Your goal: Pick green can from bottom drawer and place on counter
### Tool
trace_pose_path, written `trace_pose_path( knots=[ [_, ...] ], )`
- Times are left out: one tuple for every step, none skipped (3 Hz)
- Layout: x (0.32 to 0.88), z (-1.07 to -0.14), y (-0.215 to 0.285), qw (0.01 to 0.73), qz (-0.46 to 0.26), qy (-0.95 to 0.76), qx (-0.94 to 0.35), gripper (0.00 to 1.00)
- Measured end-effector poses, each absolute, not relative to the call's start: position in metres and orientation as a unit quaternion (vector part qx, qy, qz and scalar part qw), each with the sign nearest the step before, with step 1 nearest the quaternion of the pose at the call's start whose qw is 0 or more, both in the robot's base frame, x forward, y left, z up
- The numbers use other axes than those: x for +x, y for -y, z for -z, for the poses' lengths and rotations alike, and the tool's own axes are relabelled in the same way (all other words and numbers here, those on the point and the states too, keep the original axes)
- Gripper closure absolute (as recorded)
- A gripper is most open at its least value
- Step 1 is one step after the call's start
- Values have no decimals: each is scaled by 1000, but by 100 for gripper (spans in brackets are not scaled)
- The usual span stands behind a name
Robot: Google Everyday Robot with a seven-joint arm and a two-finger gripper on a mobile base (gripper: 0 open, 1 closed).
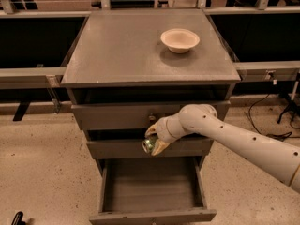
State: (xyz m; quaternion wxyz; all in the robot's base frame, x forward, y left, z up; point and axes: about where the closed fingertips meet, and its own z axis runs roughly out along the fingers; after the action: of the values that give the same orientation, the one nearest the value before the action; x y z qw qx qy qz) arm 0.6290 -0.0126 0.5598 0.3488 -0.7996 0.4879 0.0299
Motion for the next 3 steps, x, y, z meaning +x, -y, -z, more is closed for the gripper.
trace_pose_path(
  knots=[
    [627,-587,8,341,-24,-464,-817,100],
    [626,-608,13,344,-8,-454,-821,100],
    [617,-627,19,350,12,-451,-821,100]
  ],
)
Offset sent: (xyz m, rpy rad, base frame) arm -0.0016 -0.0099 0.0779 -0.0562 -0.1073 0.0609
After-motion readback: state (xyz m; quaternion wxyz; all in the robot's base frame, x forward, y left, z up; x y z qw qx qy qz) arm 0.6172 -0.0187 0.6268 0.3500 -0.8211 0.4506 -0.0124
